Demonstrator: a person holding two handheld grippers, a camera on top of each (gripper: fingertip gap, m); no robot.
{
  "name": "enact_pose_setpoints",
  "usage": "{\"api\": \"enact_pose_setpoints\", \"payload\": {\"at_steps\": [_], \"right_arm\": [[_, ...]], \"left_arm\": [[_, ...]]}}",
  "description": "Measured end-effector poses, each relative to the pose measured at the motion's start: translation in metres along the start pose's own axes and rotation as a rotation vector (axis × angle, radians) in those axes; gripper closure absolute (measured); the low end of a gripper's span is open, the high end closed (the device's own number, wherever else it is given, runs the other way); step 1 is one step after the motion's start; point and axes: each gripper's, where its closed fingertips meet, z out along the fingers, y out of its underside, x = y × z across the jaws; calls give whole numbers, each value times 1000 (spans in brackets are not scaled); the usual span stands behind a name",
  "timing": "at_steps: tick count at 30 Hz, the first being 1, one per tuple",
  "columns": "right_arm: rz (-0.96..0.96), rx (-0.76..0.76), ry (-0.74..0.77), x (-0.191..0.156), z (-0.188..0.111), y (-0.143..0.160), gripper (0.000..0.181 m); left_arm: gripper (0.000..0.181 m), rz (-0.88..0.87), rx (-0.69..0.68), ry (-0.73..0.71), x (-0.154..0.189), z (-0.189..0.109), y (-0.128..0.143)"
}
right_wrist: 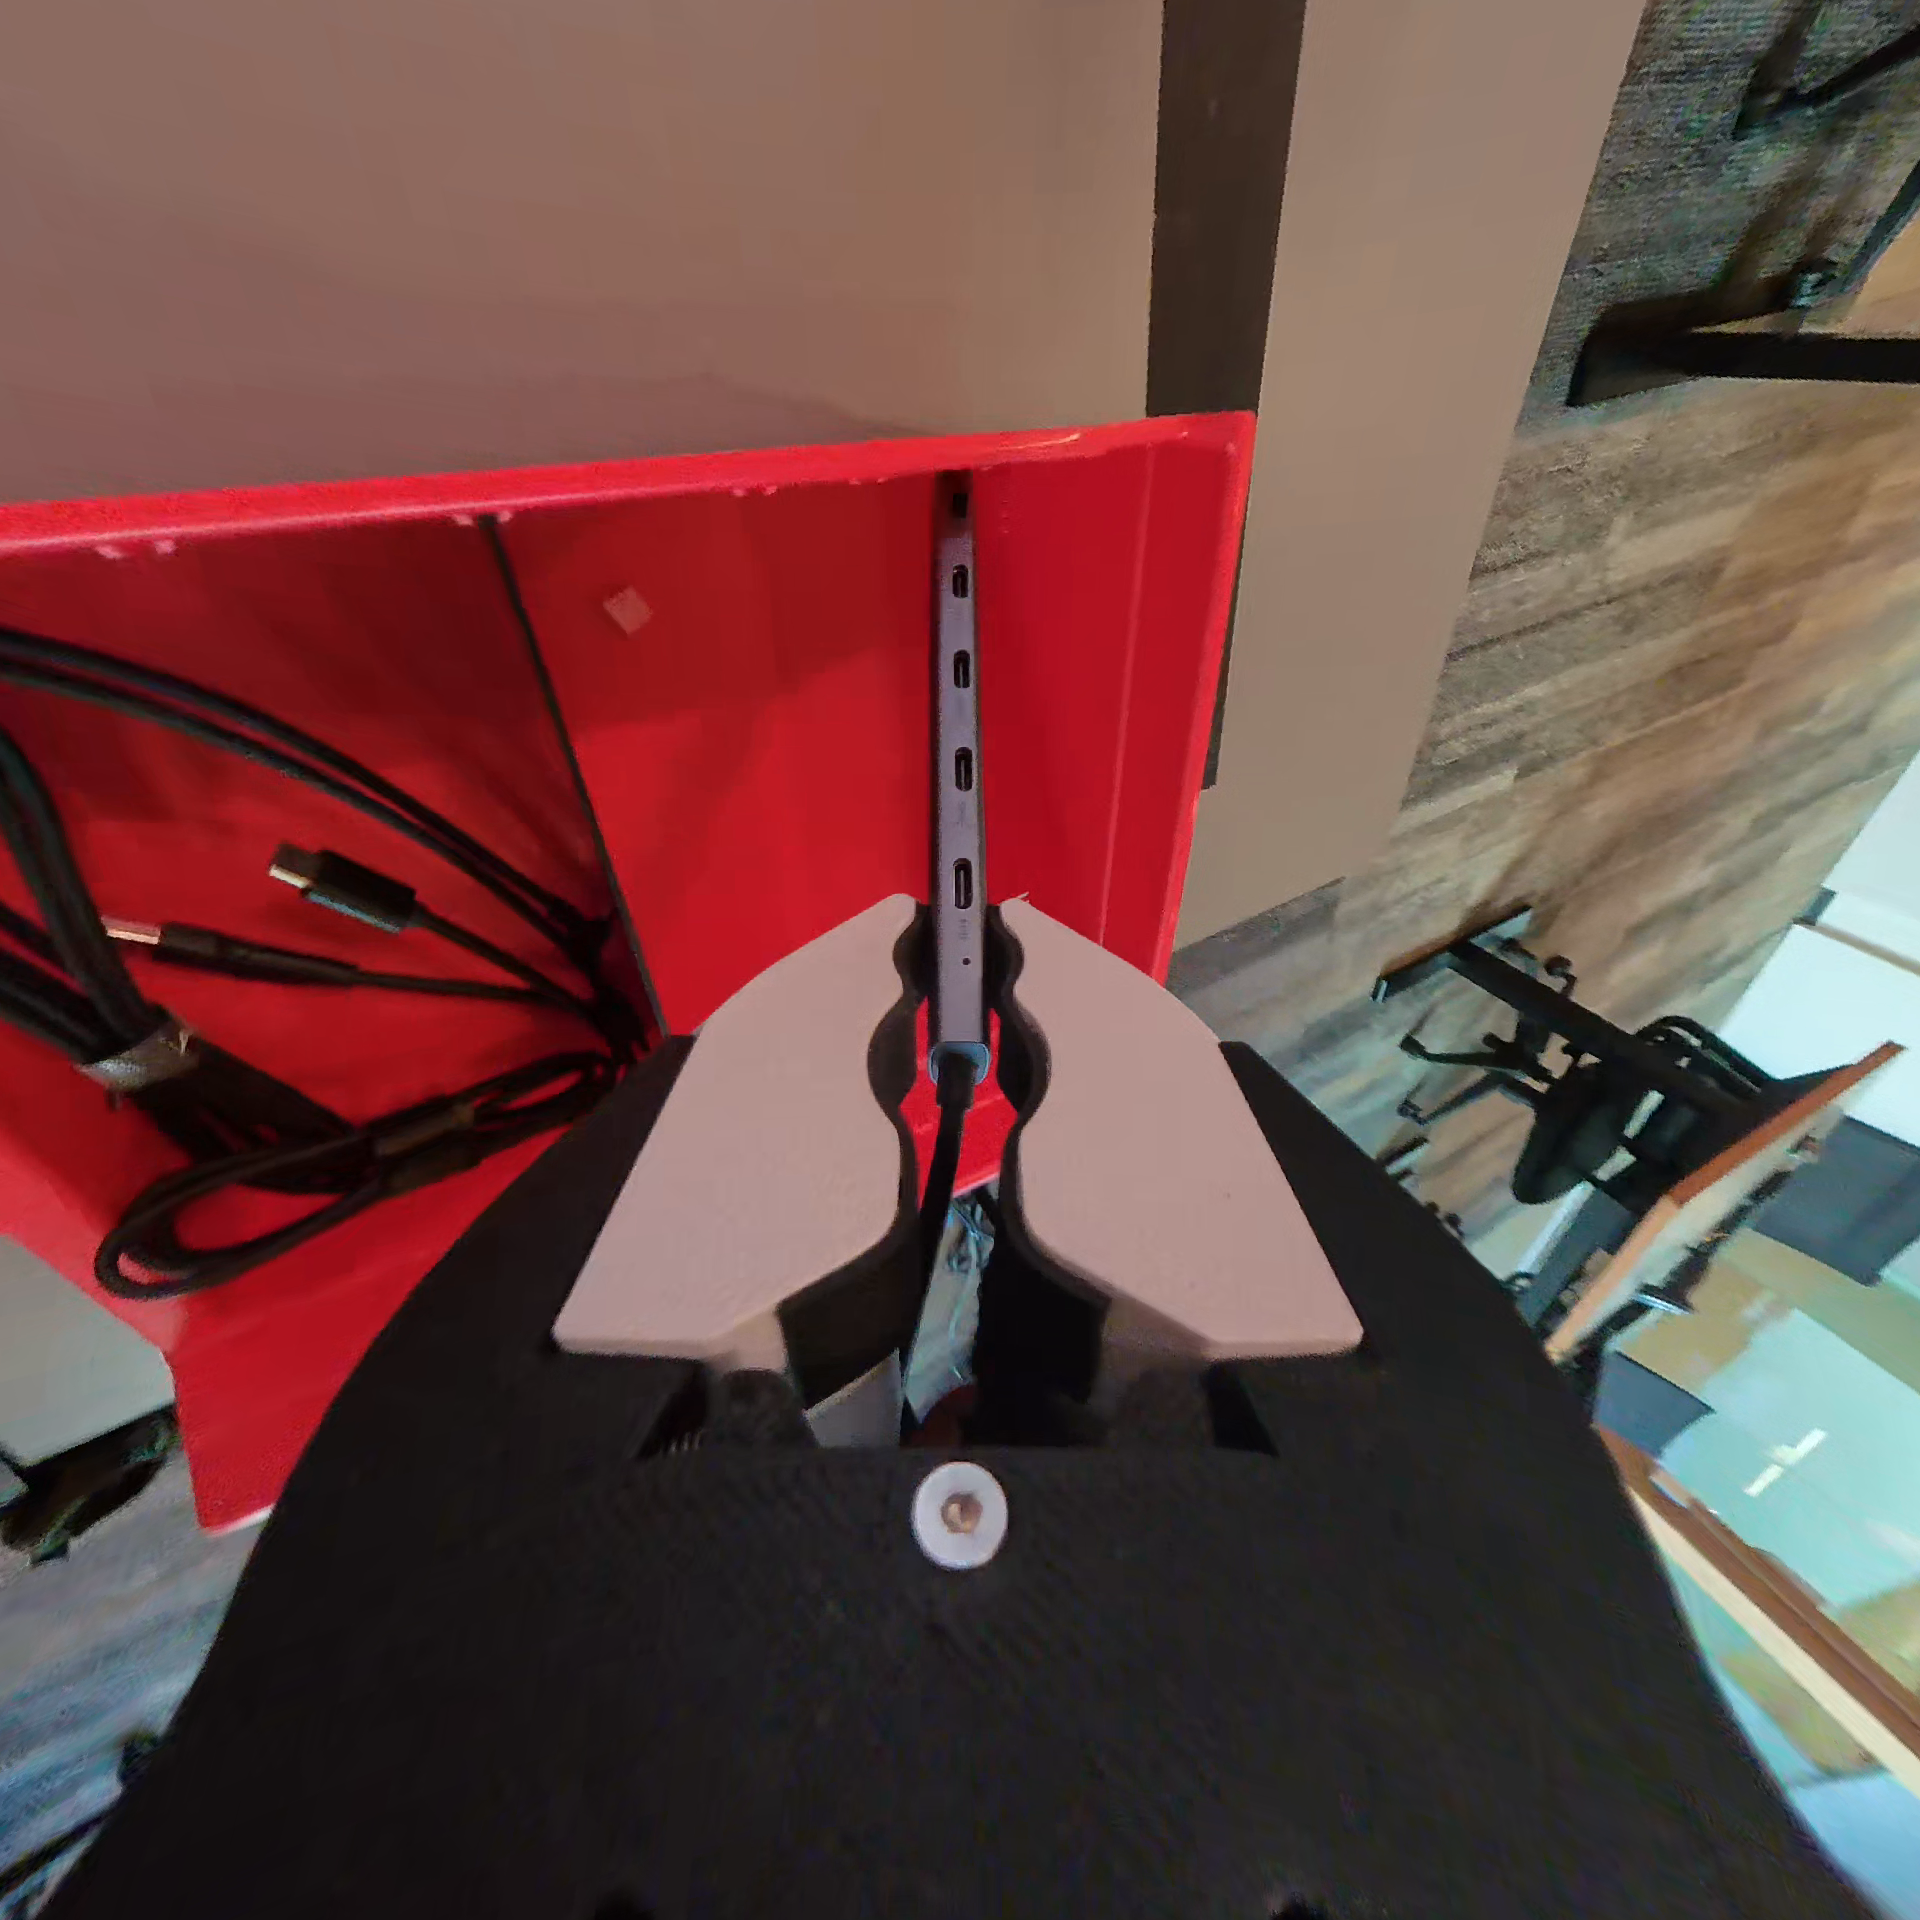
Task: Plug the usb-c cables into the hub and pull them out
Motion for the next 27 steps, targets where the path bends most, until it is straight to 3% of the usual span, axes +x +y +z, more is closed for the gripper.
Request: {"api": "enact_pose_setpoints", "payload": {"at_steps": [7, 20, 27], "right_arm": [[99, 45, -42, -5, 17, 8, 171], [135, -67, -140, -29, 57, 21, 171], [207, -66, -162, -33, 60, 22, 165]], "left_arm": [[128, -25, -3, -5, -3, 1, 0], [129, -25, -3, -6, -3, 1, 0], [129, -27, 0, -5, -3, 0, 0]]}}
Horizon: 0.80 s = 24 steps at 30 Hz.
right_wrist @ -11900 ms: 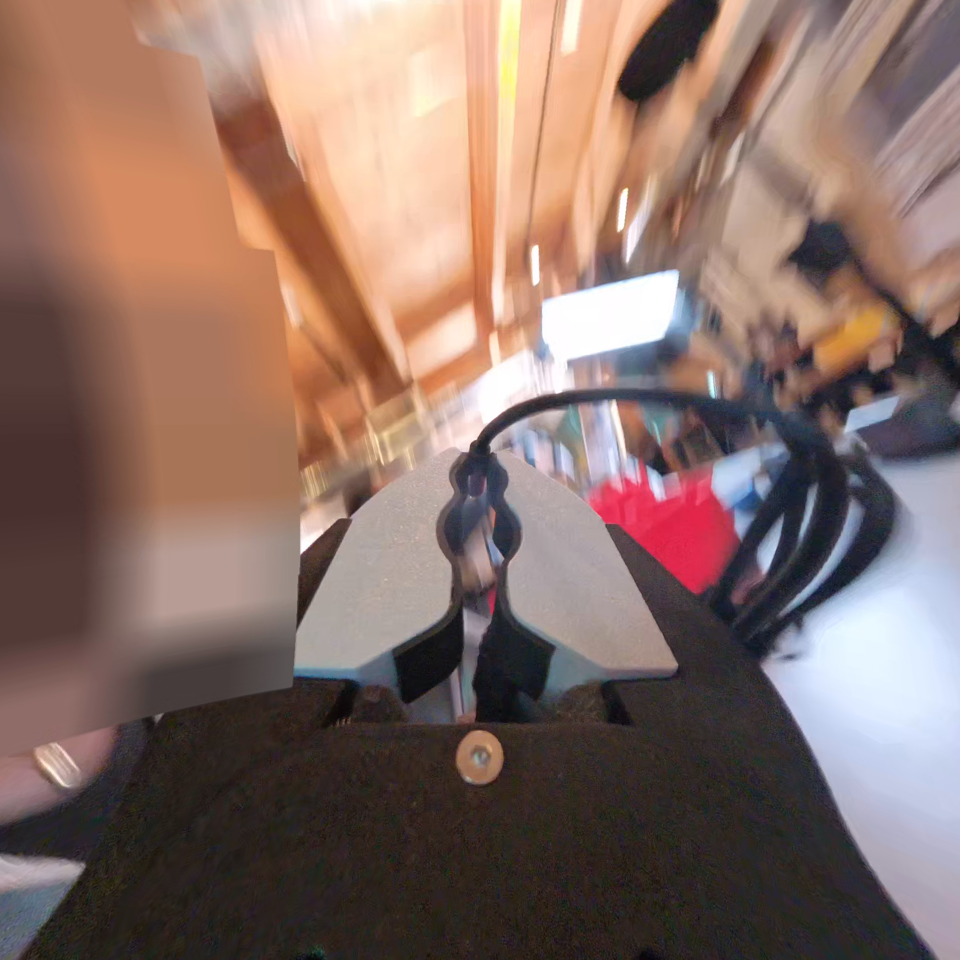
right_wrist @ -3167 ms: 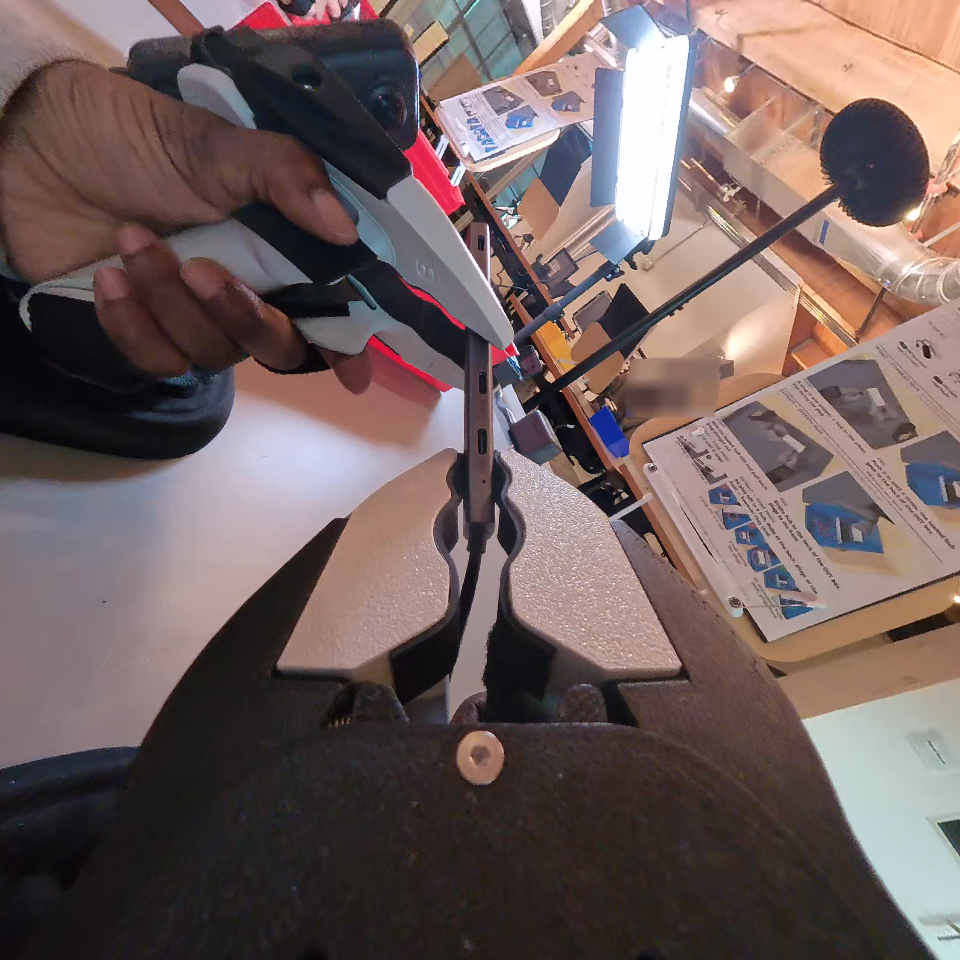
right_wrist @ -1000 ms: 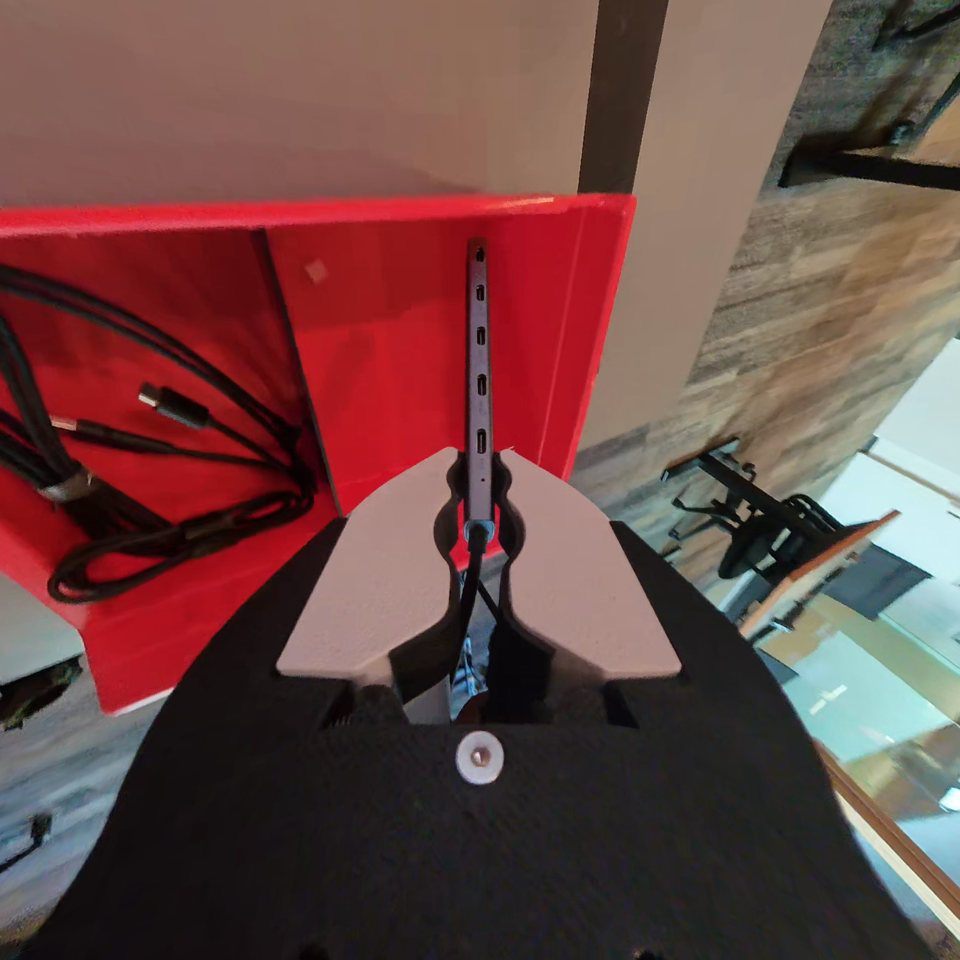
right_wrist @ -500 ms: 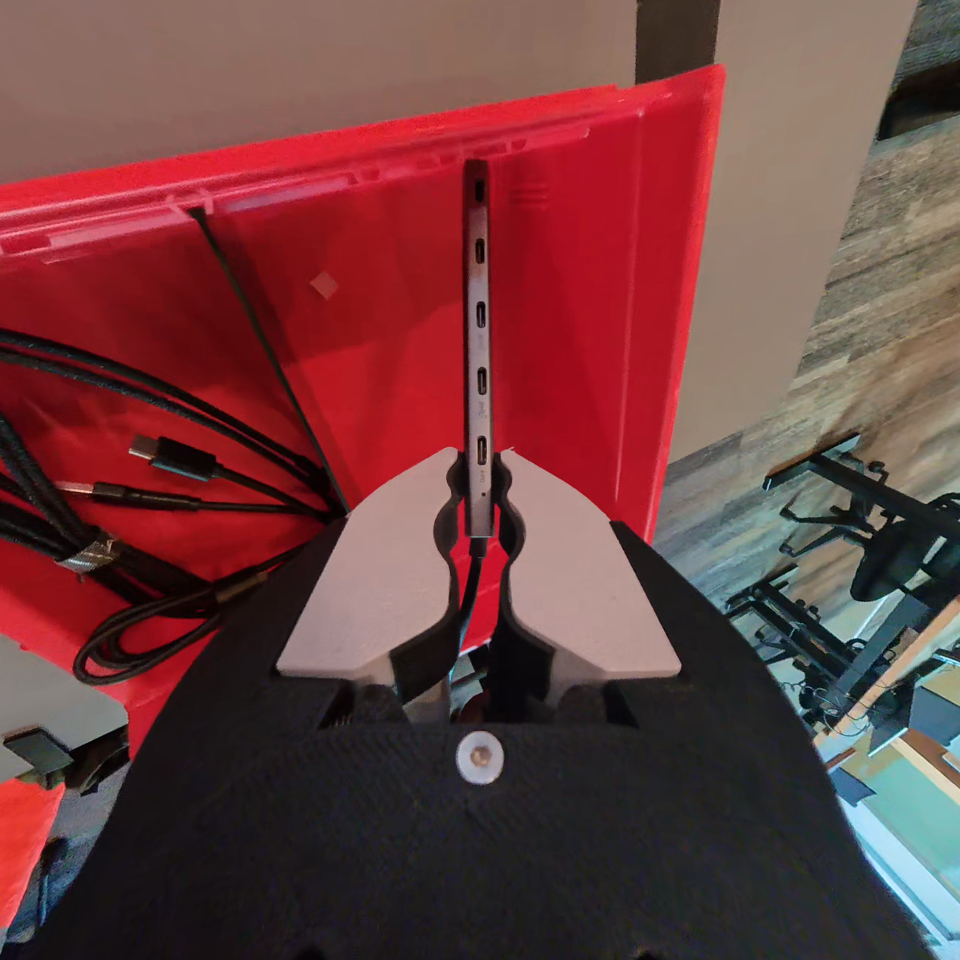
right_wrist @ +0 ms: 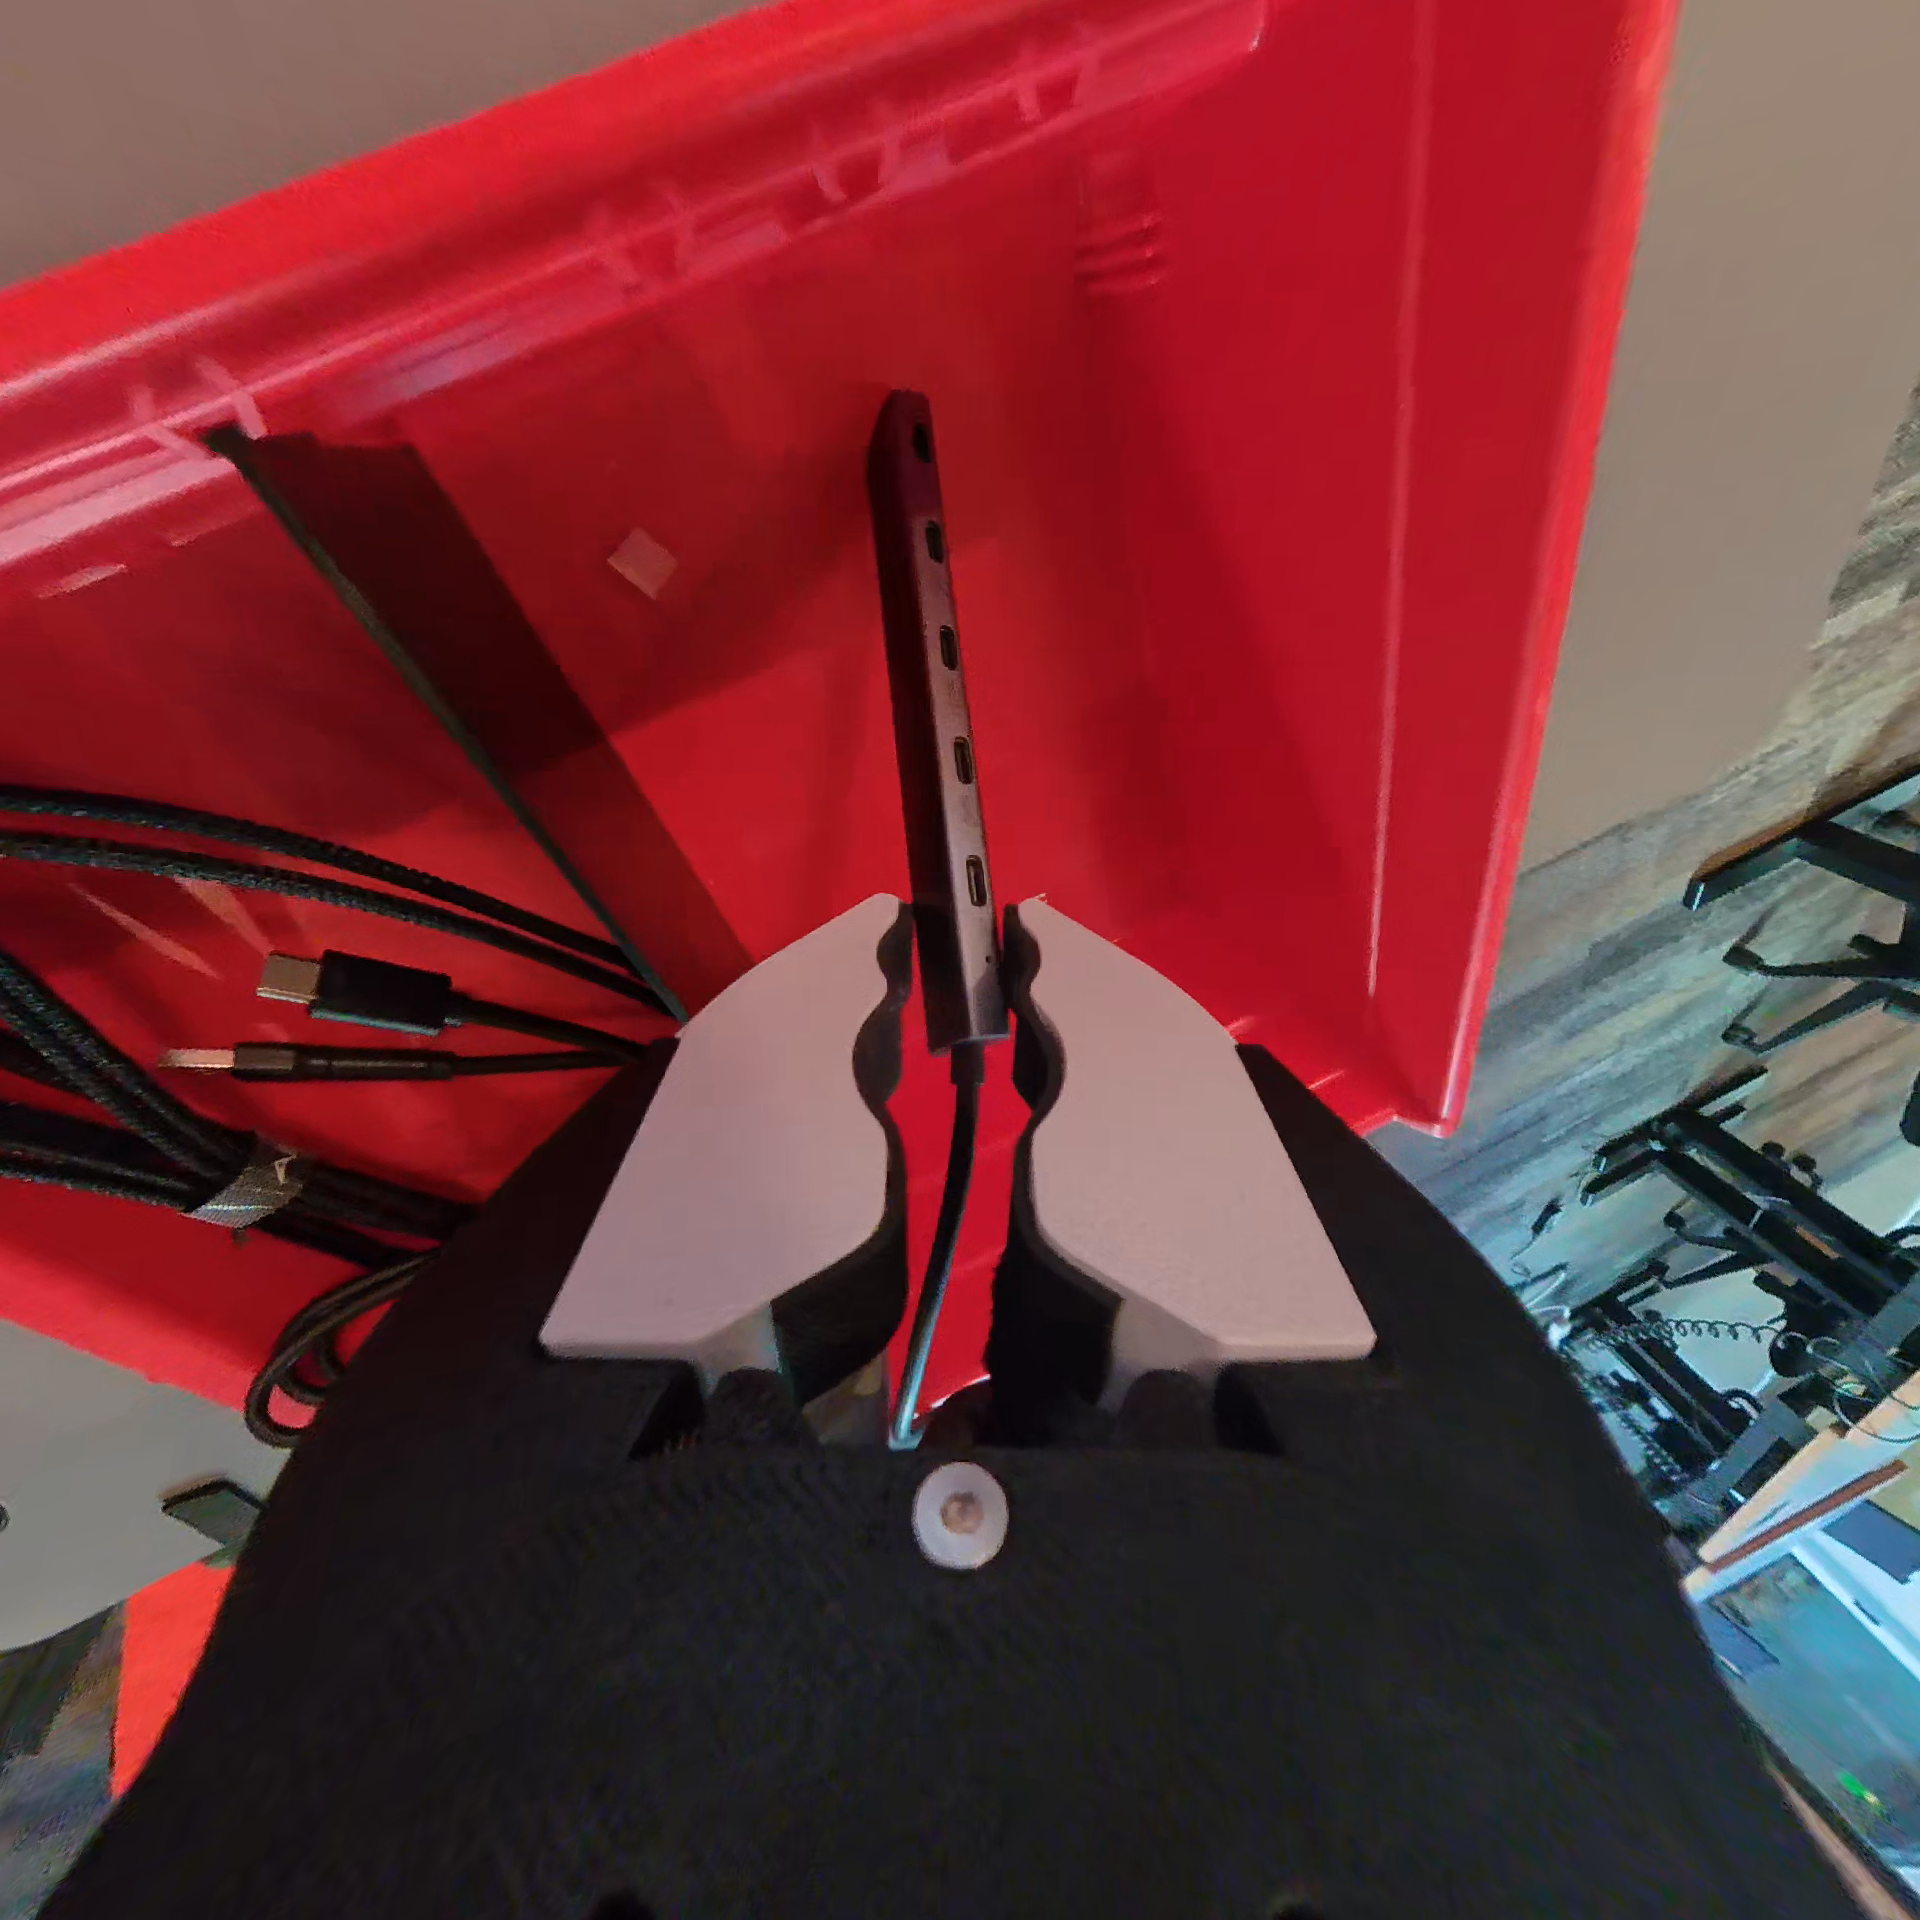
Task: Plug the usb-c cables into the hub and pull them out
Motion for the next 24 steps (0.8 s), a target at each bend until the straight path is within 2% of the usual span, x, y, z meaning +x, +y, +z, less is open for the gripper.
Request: {"api": "enact_pose_setpoints", "payload": {"at_steps": [9, 13, 17, 20, 24], "right_arm": [[136, 57, 60, 14, -34, 15, 147], [253, 56, 109, 22, -46, 47, 145], [380, 44, 158, 22, -43, 86, 146], [527, 64, 90, 10, -36, 106, 145], [645, 101, -86, -17, -39, 109, 159]], "left_arm": [[129, -1, 3, 0, 0, 0, 0], [129, -2, 3, 0, 0, 0, 0], [129, -1, 1, -1, 0, 0, 0], [129, -5, -2, -4, -1, 0, 0], [129, -11, -2, -8, -2, 0, 0]]}}
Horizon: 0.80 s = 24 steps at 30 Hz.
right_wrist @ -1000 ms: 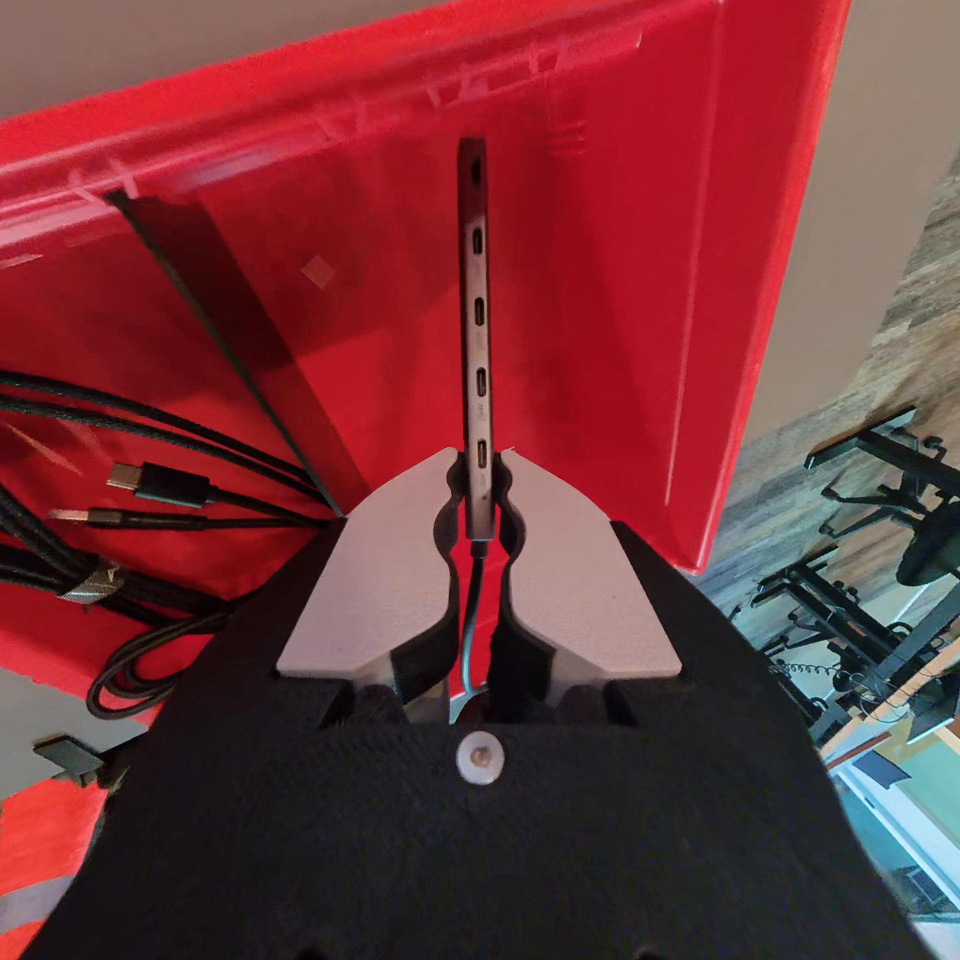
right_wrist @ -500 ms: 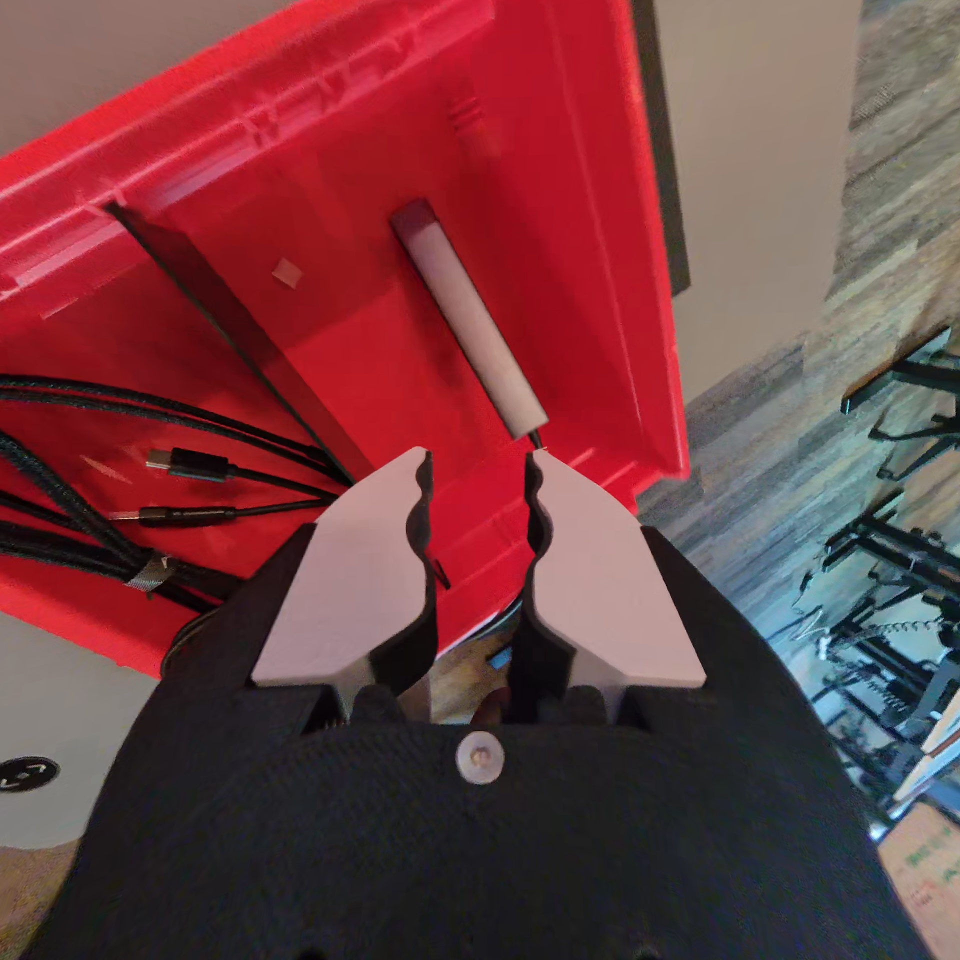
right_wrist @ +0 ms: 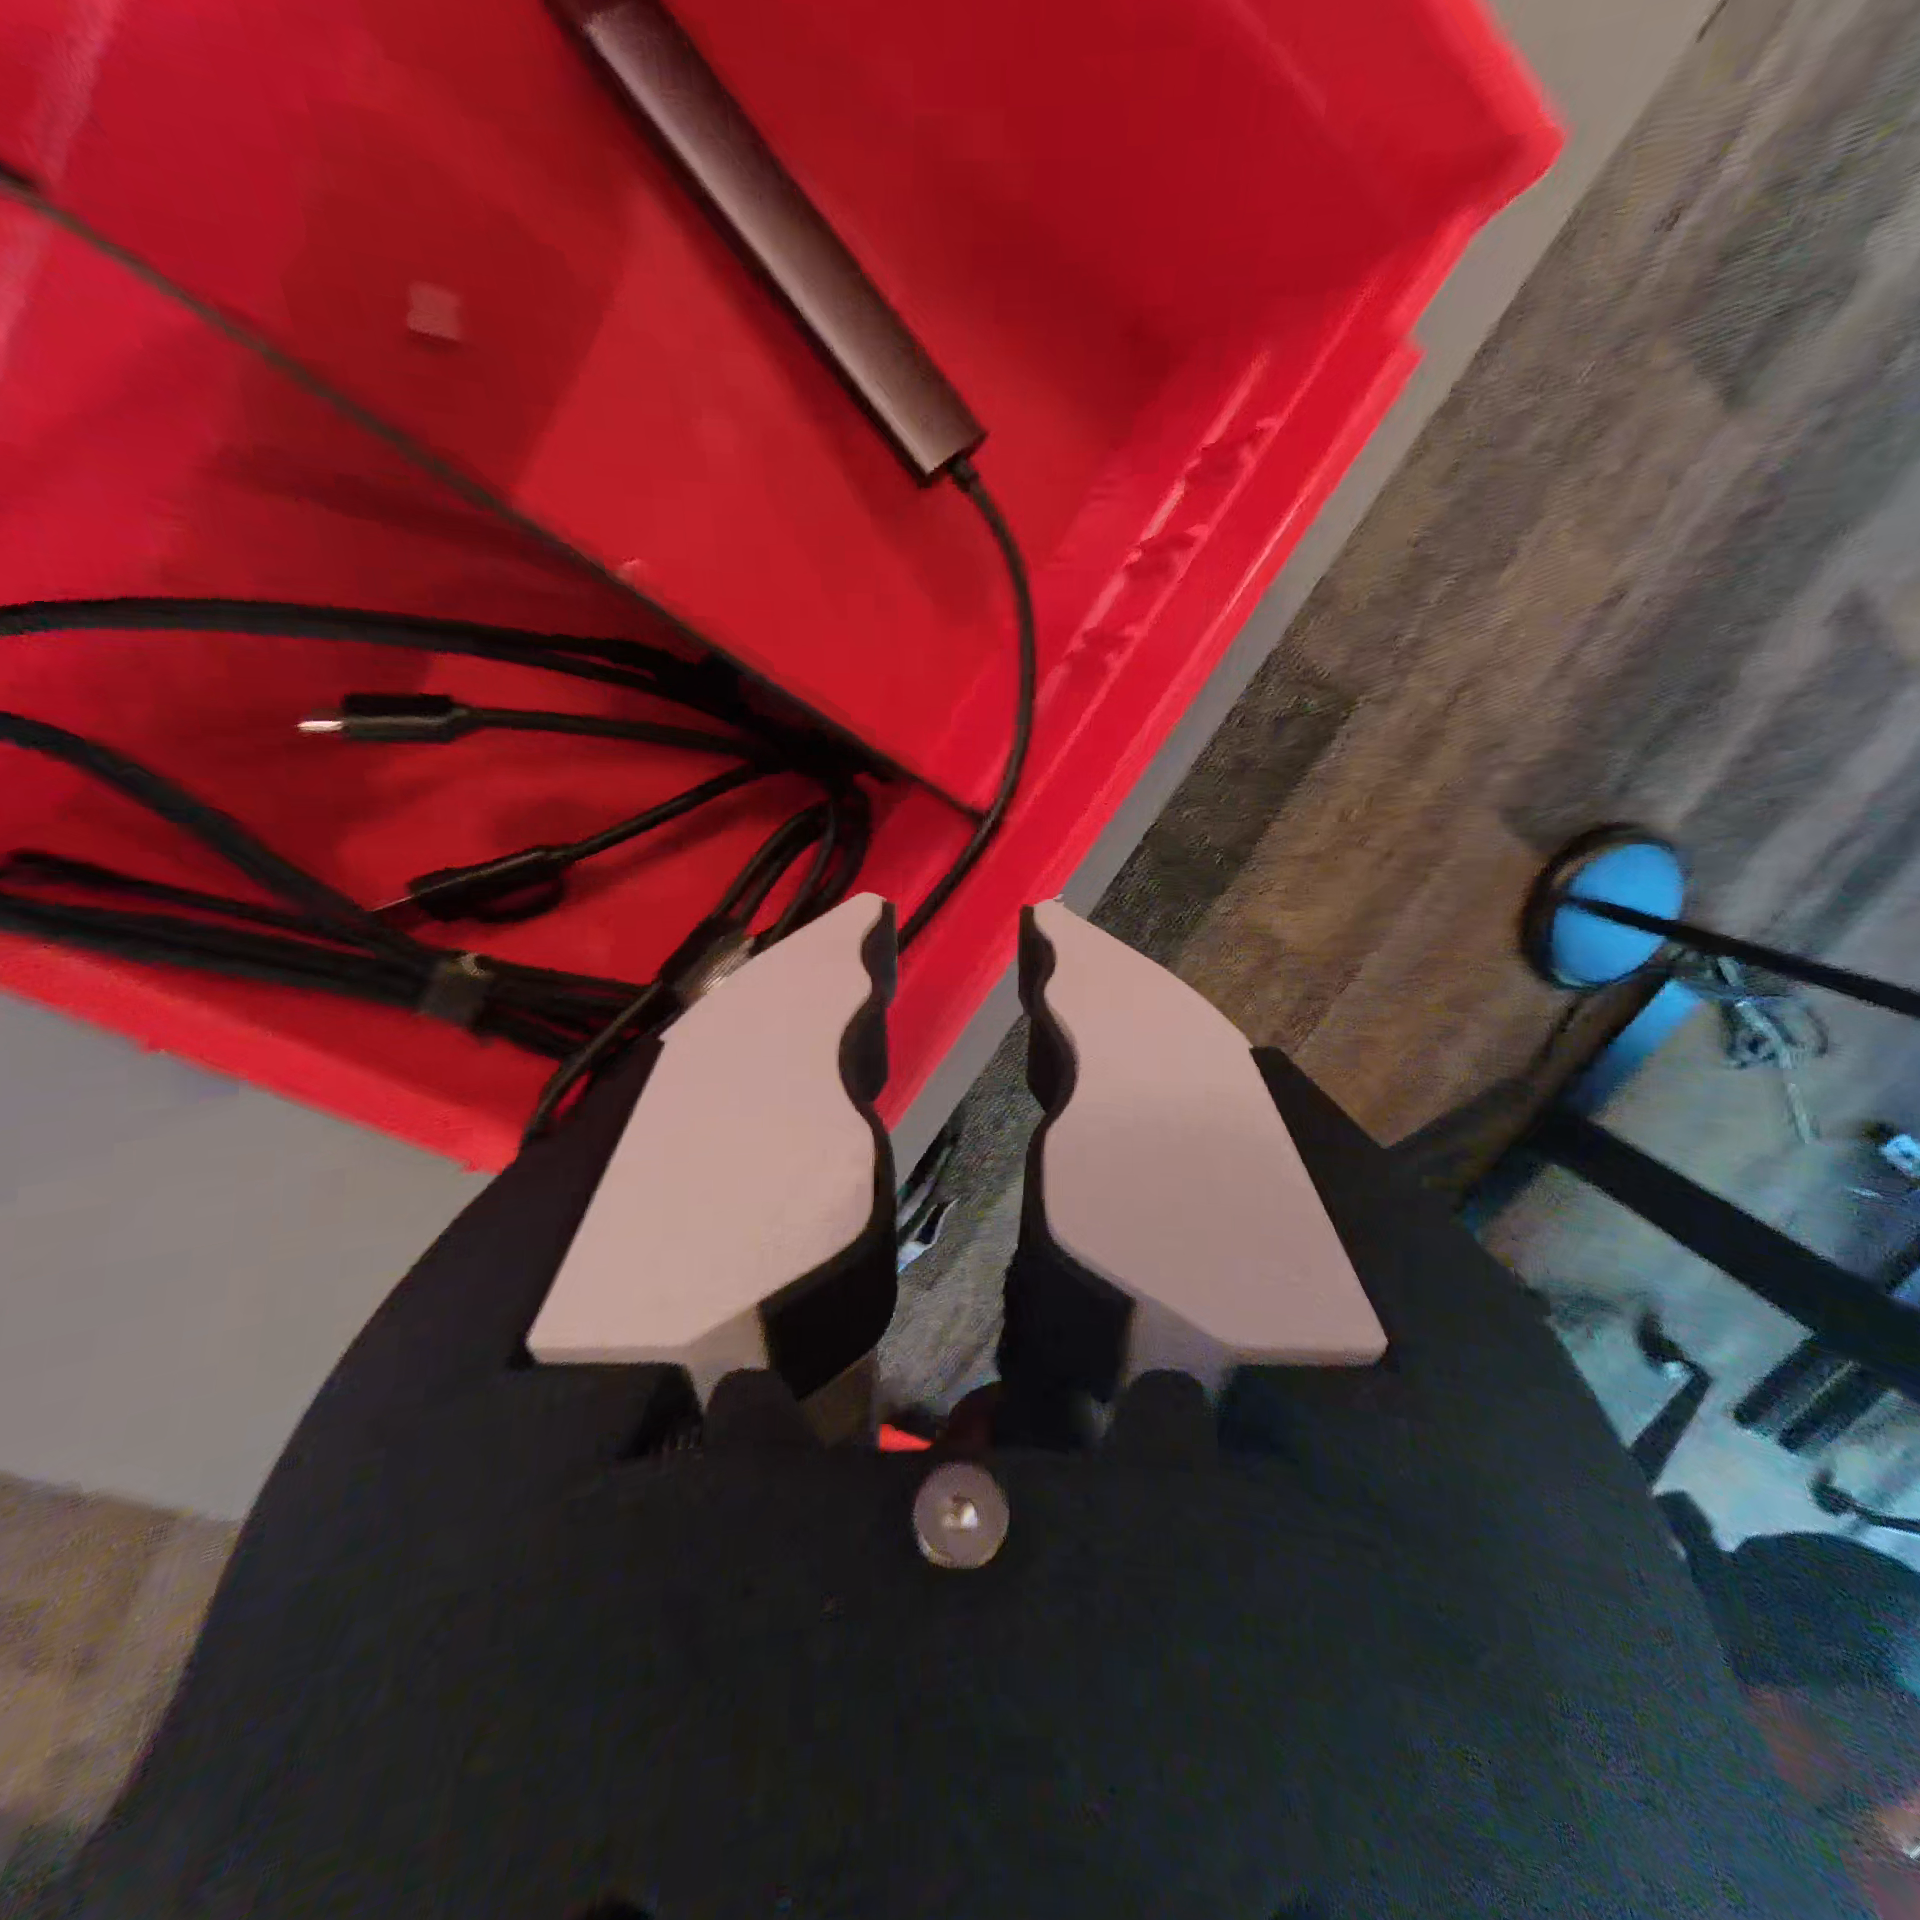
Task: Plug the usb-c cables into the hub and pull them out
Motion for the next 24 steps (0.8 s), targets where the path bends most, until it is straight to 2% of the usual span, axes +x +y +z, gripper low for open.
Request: {"api": "enact_pose_setpoints", "payload": {"at_steps": [2, 5, 9, 11, 14, 16, 18, 22, 24], "right_arm": [[8, -14, -13, -12, -5, 4, 159], [1, -63, 119, -22, -7, 17, 160], [-12, -37, 397, -27, -2, 37, 153], [-9, 47, 507, -36, -1, 40, 155], [103, 203, 507, -55, 5, 40, 155], [226, 251, 502, -56, 9, 45, 151], [296, 260, 528, -51, 13, 51, 142], [317, 249, 607, -44, 23, 54, 145], [307, 232, 673, -41, 24, 55, 155]], "left_arm": [[129, -2, 0, 1, 0, 0, 0], [129, -2, 4, 2, 0, 0, -1], [130, -2, 11, 5, 1, -1, -2], [130, -2, 15, 6, 1, -2, -2], [130, -5, 14, 7, 1, -2, -2], [131, -5, 11, 9, 2, -2, -2], [131, -1, 14, 8, 2, -2, -2], [131, -1, 17, 7, 2, -2, -2], [131, 0, 18, 7, 2, -2, -3]]}}
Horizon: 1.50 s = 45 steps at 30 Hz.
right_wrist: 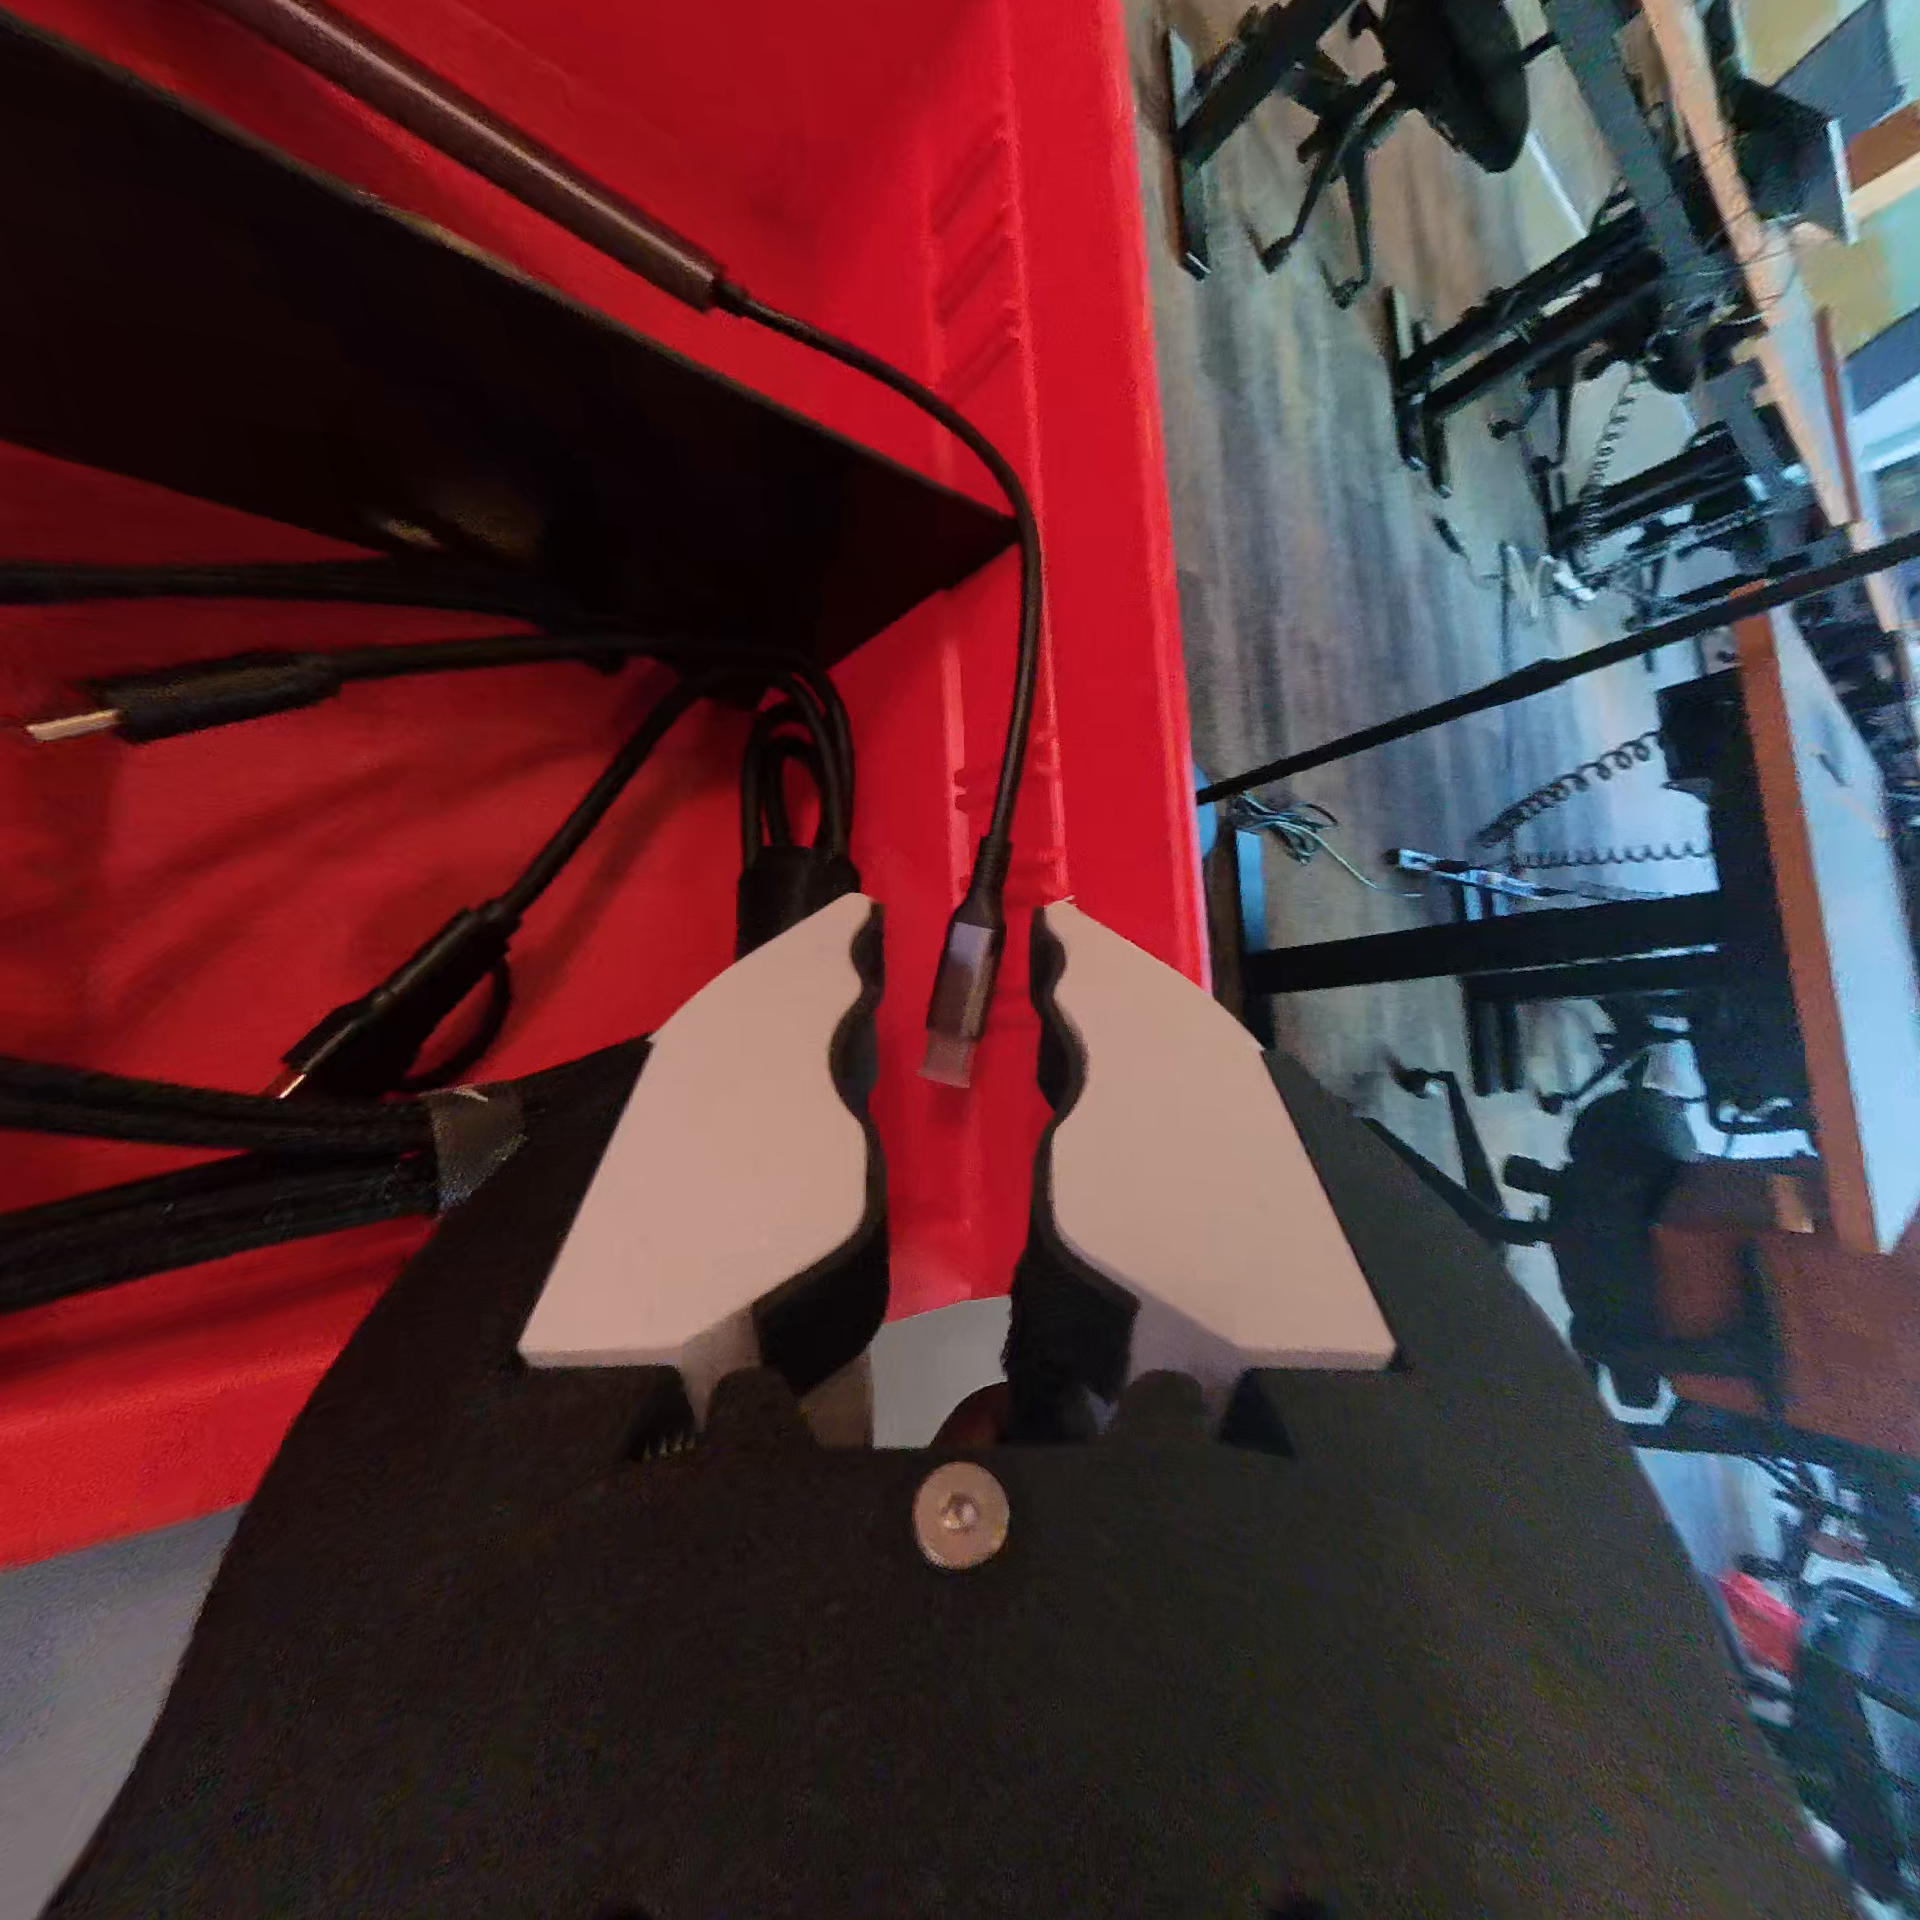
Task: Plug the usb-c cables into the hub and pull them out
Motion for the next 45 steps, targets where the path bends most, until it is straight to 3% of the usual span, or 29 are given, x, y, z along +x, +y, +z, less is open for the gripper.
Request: {"api": "enact_pose_setpoints", "payload": {"at_steps": [3, 6, 12, 15, 18, 24, 29, 34, 36, 39, 42, 45], "right_arm": [[-36, -25, 48, 0, 4, 4, 170], [-81, 2, 90, 5, 0, -4, 171], [13, 169, -53, 8, -18, -62, 172], [23, 166, -151, 2, -10, -90, 173], [58, 76, -320, -20, 11, -105, 174], [120, -132, -509, -49, 52, -107, 176], [68, -267, -542, -61, 65, -95, 181], [20, -218, -492, -54, 62, -108, 176], [15, -147, -466, -51, 55, -119, 169], [68, 46, -470, -55, 25, -148, 144], [156, 324, -503, -66, -35, -183, 120], [217, 540, -556, -87, -107, -199, 96]], "left_arm": [[131, -4, 3, 1, 0, 0, -1], [131, -8, 4, 1, 0, 0, -1], [131, -7, 3, 1, -1, 0, -1], [131, -6, 1, 1, -1, 0, 0], [131, -3, 2, 1, 0, 0, 0], [131, -4, 1, -1, -1, 0, 0], [131, -7, 1, -1, -1, 0, 0], [131, -5, 1, 0, -1, 0, 0], [131, -5, 1, 1, -1, 0, 0], [131, -4, 3, 2, 0, 0, 0], [131, -3, 3, 3, 0, 0, 0], [131, 4, 2, 5, 1, 0, 0]]}}
